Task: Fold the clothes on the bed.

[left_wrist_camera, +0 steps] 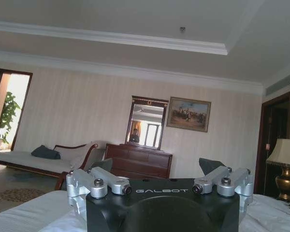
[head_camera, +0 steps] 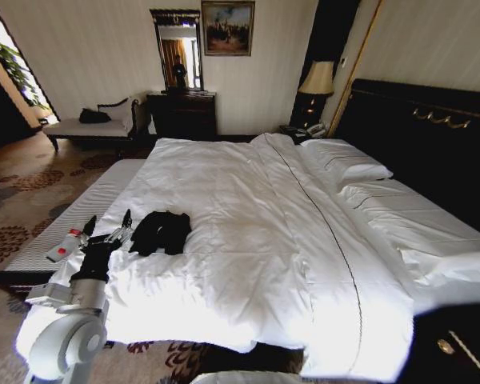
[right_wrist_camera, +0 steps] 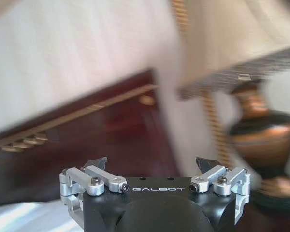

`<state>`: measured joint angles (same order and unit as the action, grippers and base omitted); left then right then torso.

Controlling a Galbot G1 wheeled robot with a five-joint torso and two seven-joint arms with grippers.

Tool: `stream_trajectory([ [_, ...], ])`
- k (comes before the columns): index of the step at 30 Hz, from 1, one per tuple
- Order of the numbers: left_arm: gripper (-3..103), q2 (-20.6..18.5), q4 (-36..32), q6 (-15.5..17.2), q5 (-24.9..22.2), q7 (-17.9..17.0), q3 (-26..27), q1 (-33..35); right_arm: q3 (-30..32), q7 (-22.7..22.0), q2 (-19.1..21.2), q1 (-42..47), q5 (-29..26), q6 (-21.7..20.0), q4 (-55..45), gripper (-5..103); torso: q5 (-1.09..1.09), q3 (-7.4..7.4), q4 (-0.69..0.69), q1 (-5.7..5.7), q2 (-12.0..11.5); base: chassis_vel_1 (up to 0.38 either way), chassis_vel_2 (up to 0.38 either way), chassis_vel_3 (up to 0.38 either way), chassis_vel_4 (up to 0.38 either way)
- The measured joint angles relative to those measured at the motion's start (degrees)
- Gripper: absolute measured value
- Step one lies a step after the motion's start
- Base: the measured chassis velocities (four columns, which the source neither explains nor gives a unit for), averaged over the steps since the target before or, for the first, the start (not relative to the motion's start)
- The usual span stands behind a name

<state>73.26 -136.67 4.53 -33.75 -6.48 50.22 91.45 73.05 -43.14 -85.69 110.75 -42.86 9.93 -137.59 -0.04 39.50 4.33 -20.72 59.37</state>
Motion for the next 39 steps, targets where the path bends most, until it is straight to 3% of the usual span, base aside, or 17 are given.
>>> stream_trajectory([
  [1, 100, -0.3, 0.0, 0.0, 0.0, 0.0, 0.4, 0.3, -0.7, 3.4, 1.1, -0.7, 0.4, 0.3, 0.0, 100, 0.00, 0.00, 0.00, 0.00, 0.0, 0.000, 0.000, 0.000, 0.000],
  [3, 100, -0.4, 0.0, -0.1, 0.0, 0.0, 0.5, 0.4, -1.3, 4.8, 1.5, -1.0, 0.4, 0.4, 0.1, 100, 0.00, 0.00, 0.00, 0.00, 0.0, 0.000, 0.000, 0.000, 0.000],
  [6, 100, -0.8, -0.7, 0.0, 0.0, -0.1, 0.9, 1.3, -6.2, 15.2, 3.9, -2.0, 0.4, 1.3, 0.3, 100, 0.00, 0.00, -0.01, 0.00, 0.0, 0.000, 0.000, 0.000, 0.000],
  [7, 100, -0.8, -0.7, 0.0, 0.0, -0.1, 0.9, 1.3, -6.2, 15.2, 3.9, -2.0, 0.4, 1.3, 0.3, 100, 0.00, 0.00, -0.01, 0.00, 0.0, 0.000, 0.000, 0.000, 0.000],
  [10, 100, -0.9, -1.7, 0.6, 0.6, -0.3, 0.9, 2.4, -11.5, 25.4, 5.2, -2.4, 2.0, 2.2, 1.0, 100, 0.00, 0.00, 0.00, 0.00, 0.0, 0.000, 0.000, 0.000, 0.000],
  [12, 100, -1.0, -2.1, 1.6, 1.4, -0.7, 0.7, 3.3, -14.7, 29.9, 5.4, -2.9, 4.9, 2.5, 1.5, 100, 0.01, 0.00, -0.01, 0.00, 0.0, 0.000, 0.000, 0.000, 0.000],
  [15, 100, -1.5, -1.7, 3.5, 2.9, -1.5, -0.2, 3.3, -18.3, 32.8, 4.9, -2.8, 8.8, 2.7, 2.0, 100, 0.01, 0.00, -0.01, 0.00, 0.0, 0.000, 0.000, 0.000, 0.000],
  [18, 100, -1.8, -0.8, 4.0, 4.1, -1.7, -0.9, 3.1, -19.9, 33.3, 4.7, -2.6, 10.6, 3.0, 2.6, 100, -0.01, 0.00, 0.04, 0.00, 0.0, 0.000, 0.000, 0.000, 0.000],
  [21, 100, -2.1, -0.2, 4.2, 4.6, -1.9, -1.4, 3.4, -21.3, 33.5, 5.0, -2.7, 12.9, 4.4, 3.6, 100, -0.01, 0.00, 0.00, 0.00, 0.0, 0.000, 0.000, 0.000, 0.000],
  [24, 100, -2.2, -0.1, 3.9, 3.7, -1.9, -1.7, 3.8, -22.0, 35.3, 5.5, -3.2, 16.6, 8.6, 5.7, 100, 0.01, 0.00, 0.00, 0.00, 0.0, 0.000, 0.000, 0.000, 0.000],
  [27, 100, -2.1, -0.4, 3.0, 3.1, -1.2, -1.8, 4.5, -22.3, 36.3, 5.6, -3.3, 18.3, 9.9, 6.3, 100, 0.01, 0.00, 0.00, 0.00, 0.0, 0.000, 0.000, 0.000, 0.000],
  [31, 100, -0.7, -2.4, -0.1, 1.1, 3.0, -2.3, 7.4, -23.7, 37.6, 5.7, -3.8, 22.2, 11.3, 6.4, 100, 0.00, 0.00, 0.00, 0.00, 0.0, 0.000, 0.000, 0.000, 0.000],
  [34, 100, -0.4, -3.0, -0.6, 0.8, 4.3, -2.3, 8.3, -24.2, 37.9, 5.8, -3.9, 22.9, 11.3, 6.3, 100, 0.00, 0.00, 0.00, 0.00, 0.0, 0.000, 0.000, 0.000, 0.000],
  [36, 100, 0.7, -4.8, -1.9, 1.7, 9.3, -2.3, 10.8, -25.4, 38.3, 6.6, -4.6, 23.8, 11.3, 6.1, 100, 0.01, 0.00, 0.00, 0.00, 0.0, 0.000, 0.000, 0.000, 0.000],
  [39, 100, 2.4, -6.1, -2.2, 3.2, 12.5, -2.1, 13.2, -26.1, 38.6, 7.7, -5.2, 24.0, 11.3, 6.7, 100, 0.01, 0.00, 0.00, 0.00, 0.0, 0.000, 0.000, 0.000, 0.000],
])
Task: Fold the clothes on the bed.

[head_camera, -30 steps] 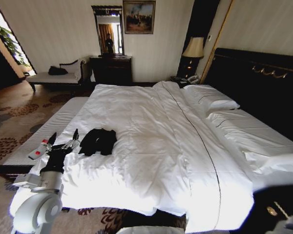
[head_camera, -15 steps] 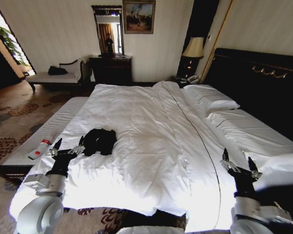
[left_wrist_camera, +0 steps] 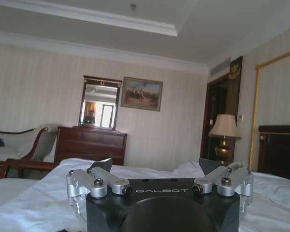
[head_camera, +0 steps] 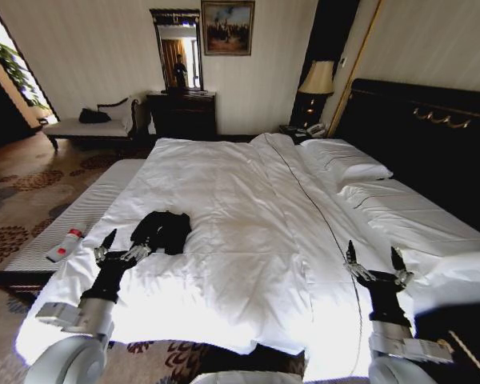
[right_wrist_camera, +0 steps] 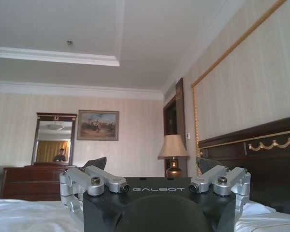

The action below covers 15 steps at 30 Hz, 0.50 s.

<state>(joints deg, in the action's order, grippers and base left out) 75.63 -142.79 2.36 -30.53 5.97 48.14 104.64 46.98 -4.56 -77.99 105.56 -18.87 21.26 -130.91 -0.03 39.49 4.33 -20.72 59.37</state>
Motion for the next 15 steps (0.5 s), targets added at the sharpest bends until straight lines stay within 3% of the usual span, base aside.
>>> stream_trajectory([
  [5, 100, 2.8, -0.5, -0.2, 1.0, 0.7, 0.8, 3.8, -1.1, 0.3, 2.0, -1.2, 0.3, 0.6, 2.0, 100, 0.01, 0.00, 0.00, 0.00, 0.0, 0.000, 0.000, 0.000, 0.000],
  [11, 100, 6.3, -0.6, 0.7, 5.9, -1.9, 0.2, 5.3, -3.0, -0.1, 3.8, -2.9, -0.4, -0.7, 2.6, 100, 0.00, 0.00, -0.02, 0.00, 0.0, 0.000, 0.000, 0.000, 0.000],
  [15, 100, 3.7, -0.6, 2.8, 6.6, -4.1, -0.5, 4.7, -4.0, -1.2, 4.6, -2.4, -1.9, -3.1, 1.9, 100, 0.00, 0.00, 0.02, 0.00, 0.0, 0.000, 0.000, 0.000, 0.000],
])
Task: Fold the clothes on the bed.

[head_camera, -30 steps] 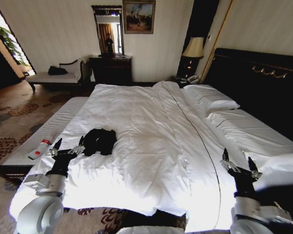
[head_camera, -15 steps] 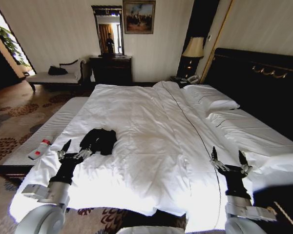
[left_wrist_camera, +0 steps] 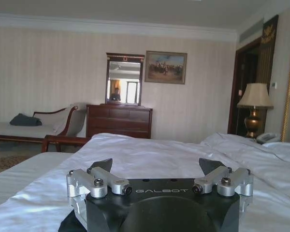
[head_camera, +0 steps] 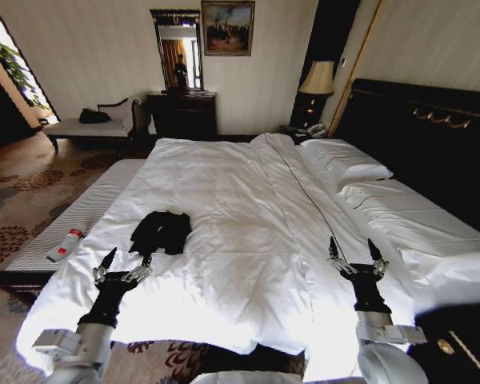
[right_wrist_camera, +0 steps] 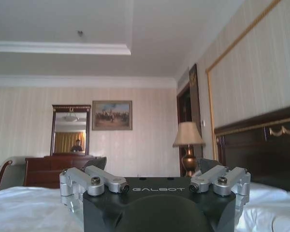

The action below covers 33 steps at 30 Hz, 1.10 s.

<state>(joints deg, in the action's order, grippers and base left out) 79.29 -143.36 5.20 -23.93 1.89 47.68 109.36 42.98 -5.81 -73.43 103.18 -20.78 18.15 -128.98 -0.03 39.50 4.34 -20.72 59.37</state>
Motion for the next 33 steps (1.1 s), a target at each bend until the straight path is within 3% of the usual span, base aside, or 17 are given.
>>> stream_trajectory([
  [6, 100, -5.4, 0.0, 2.3, -0.5, -4.2, -1.3, -0.3, 0.0, -1.3, 0.0, 2.1, -1.4, -1.4, -0.3, 100, -0.02, 0.00, -0.01, 0.00, 0.0, 0.000, 0.000, 0.000, 0.000],
  [11, 100, -7.4, 0.0, 2.4, -2.0, -3.7, -2.0, -0.4, 0.9, -1.1, -2.1, 2.9, -0.5, -1.5, -1.0, 100, -0.01, 0.00, 0.00, 0.00, 0.0, 0.000, 0.000, 0.000, 0.000],
  [16, 100, -5.8, 0.1, -0.1, -2.7, -0.6, -1.8, -0.3, 0.7, -0.4, -2.7, 1.2, -0.4, -1.3, -1.2, 100, -0.02, 0.00, -0.03, 0.00, 0.0, 0.000, 0.000, 0.000, 0.000],
  [23, 100, -2.2, 0.1, -0.8, -2.3, -0.2, -2.1, -1.7, -0.7, -0.1, -3.6, -0.3, 2.0, -0.7, -0.4, 100, -0.01, 0.00, -0.01, 0.00, 0.0, 0.000, 0.000, 0.000, 0.000],
  [33, 100, -0.9, 0.1, -1.4, -2.2, -0.3, -2.3, -0.6, -1.0, 0.2, -3.6, -1.0, 2.4, 0.2, 0.6, 100, -0.01, 0.00, -0.01, 0.00, 0.0, 0.000, 0.000, 0.000, 0.000],
])
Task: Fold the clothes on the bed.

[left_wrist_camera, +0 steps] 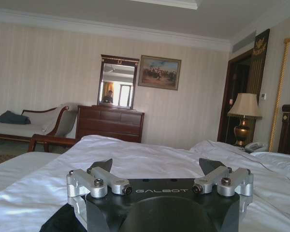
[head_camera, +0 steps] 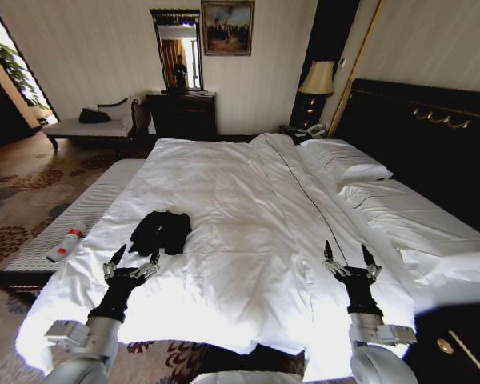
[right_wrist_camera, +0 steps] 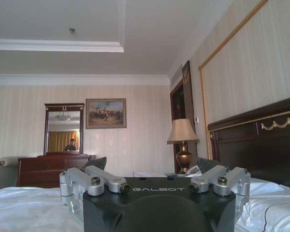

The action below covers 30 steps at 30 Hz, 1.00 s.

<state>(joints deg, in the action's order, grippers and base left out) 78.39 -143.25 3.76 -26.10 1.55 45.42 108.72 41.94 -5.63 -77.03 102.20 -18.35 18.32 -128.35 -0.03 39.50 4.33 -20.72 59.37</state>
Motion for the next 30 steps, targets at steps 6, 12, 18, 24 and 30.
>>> stream_trajectory([
  [6, 100, -0.6, 0.0, -0.3, 0.0, -0.3, 0.6, 0.1, -0.4, 0.3, -0.2, -0.8, -0.2, 0.3, 0.1, 100, 0.00, 0.00, 0.00, 0.00, 0.0, 0.000, 0.000, 0.000, 0.000],
  [12, 100, -1.3, 0.0, -0.5, 0.1, -0.5, 1.0, 0.1, 0.0, 0.9, -0.1, -1.3, -1.0, 0.6, 0.1, 100, 0.00, 0.00, 0.00, 0.00, 0.0, 0.000, 0.000, 0.000, 0.000],
  [18, 100, -1.6, 0.0, -0.6, 0.5, -0.6, 1.0, 0.2, 0.1, 1.0, -0.1, -1.7, -1.3, 0.6, 0.2, 100, 0.00, 0.00, 0.00, 0.00, 0.0, 0.000, 0.000, 0.000, 0.000],
  [24, 100, -2.0, 0.0, -0.7, 0.6, -0.6, 1.0, 0.1, 0.1, 1.0, -0.2, -2.1, -1.0, 0.6, 1.0, 100, 0.00, 0.00, 0.00, 0.00, 0.0, 0.000, 0.000, 0.000, 0.000],
  [30, 100, -1.8, 0.0, -0.8, 0.8, -0.7, 0.7, 0.0, 0.0, 1.0, -0.1, -2.8, -0.7, 0.6, 1.7, 100, 0.00, 0.00, -0.01, 0.00, 0.0, 0.000, 0.000, 0.000, 0.000],
])
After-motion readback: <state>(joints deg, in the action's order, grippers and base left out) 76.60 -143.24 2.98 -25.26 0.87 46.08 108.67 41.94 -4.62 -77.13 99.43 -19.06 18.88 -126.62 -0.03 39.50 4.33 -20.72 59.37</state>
